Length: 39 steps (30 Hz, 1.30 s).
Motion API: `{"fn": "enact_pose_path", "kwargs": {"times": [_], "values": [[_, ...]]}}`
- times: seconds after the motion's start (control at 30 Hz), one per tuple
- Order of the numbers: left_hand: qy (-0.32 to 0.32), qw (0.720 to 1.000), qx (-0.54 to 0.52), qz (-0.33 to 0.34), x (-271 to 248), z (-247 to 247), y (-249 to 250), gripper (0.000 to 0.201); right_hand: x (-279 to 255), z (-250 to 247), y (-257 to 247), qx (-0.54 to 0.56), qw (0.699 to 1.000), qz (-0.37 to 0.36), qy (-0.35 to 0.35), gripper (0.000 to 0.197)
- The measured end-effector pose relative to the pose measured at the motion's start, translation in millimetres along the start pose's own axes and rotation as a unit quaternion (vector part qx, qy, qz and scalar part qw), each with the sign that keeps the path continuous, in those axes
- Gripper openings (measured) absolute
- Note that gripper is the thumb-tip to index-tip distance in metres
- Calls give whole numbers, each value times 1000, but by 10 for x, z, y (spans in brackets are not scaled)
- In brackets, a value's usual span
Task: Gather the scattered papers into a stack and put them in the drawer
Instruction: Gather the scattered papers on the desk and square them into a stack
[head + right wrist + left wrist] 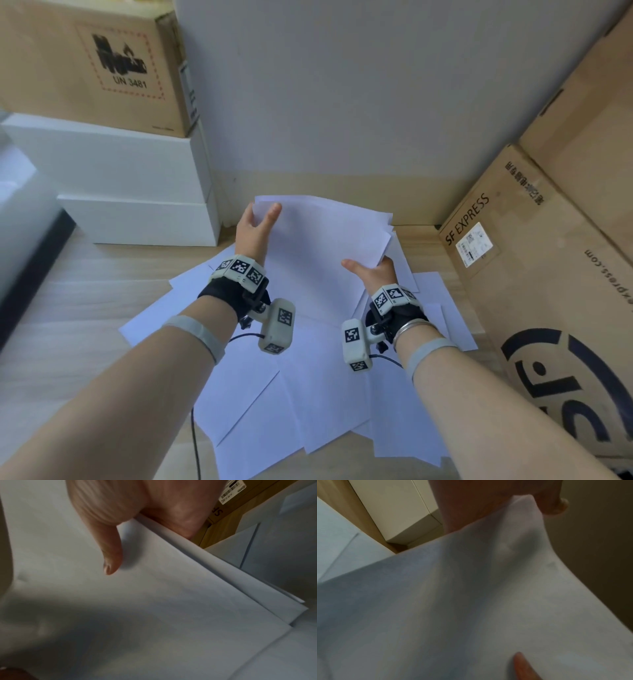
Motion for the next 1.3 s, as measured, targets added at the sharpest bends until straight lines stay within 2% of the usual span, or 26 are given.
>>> {"fn": "enact_pose_path", "kwargs": {"times": [0.03, 0.07, 0.13, 0.2, 0.23, 0.3, 0.37, 0.4, 0.47, 0.53, 0.6, 0.73, 0.83, 0.97, 1.03, 1.13, 1.2, 1.23, 1.3], "values": [[7, 1000, -5, -9, 22, 16, 21, 93, 9, 16, -22, 0, 1000, -1, -2, 25], [18, 1000, -10, -9, 18, 40, 60, 91, 15, 32, -44, 1, 1000, -3, -6, 27], [43, 999, -1, -3, 53, 64, 87, 67, 27, 50, -72, 2, 1000, -5, -17, 29], [68, 998, 2, 6, 76, 72, 116, 35, 32, 47, -75, -1, 1000, -3, -26, 30], [78, 997, -10, 16, 89, 66, 129, 27, 33, 39, -68, -2, 1000, -1, -27, 31], [86, 996, -10, 37, 121, 30, 116, 31, 43, 22, -30, -7, 1000, 4, -25, 31], [43, 998, -8, 46, 91, -4, 88, 21, 46, 16, 35, -17, 999, 12, -24, 31], [9, 999, -3, 39, 77, -27, 38, 20, 44, 18, 70, -22, 999, 17, -24, 30], [-38, 999, 29, -8, 54, -110, -136, 36, 30, 31, 133, -19, 999, 25, -22, 29], [-59, 993, 69, -70, 12, -211, -310, 51, 11, 51, 164, -3, 1000, 25, -8, 28], [-82, 985, 105, -108, -34, -279, -426, 58, 20, 52, 166, 5, 1000, 23, 2, 27], [-113, 972, 169, -114, -50, -334, -481, 31, 44, 17, 99, 5, 1000, 23, -19, 16], [-138, 965, 182, -130, -80, -359, -568, 25, 38, 4, 157, -5, 999, 22, -31, 22], [-123, 947, 249, -161, -169, -368, -816, 40, 35, 70, 542, -68, 993, 92, -39, 34], [-97, 949, 254, -160, -199, -351, -870, 38, 36, 94, 667, -83, 990, 115, -27, 42], [-63, 962, 220, -147, -199, -324, -868, 30, 78, 80, 623, -50, 994, 92, 2, 33], [-59, 968, 198, -141, -213, -305, -855, 32, 104, 69, 585, -21, 995, 94, 16, 28], [-60, 970, 186, -145, -224, -299, -862, 38, 121, 69, 613, -18, 995, 101, 18, 32], [-67, 968, 176, -165, -237, -304, -938, 52, 133, 101, 746, -43, 990, 133, 14, 52]]}}
Point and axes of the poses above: each hand's wrist, its own x-axis towards the middle knuckle, its own z-axis out of the palm, y = z × x, the point moved 2 cm from there along x, towards the middle knuckle, and after that the axes turned 4 degrees about x, right-handed, at the moved point
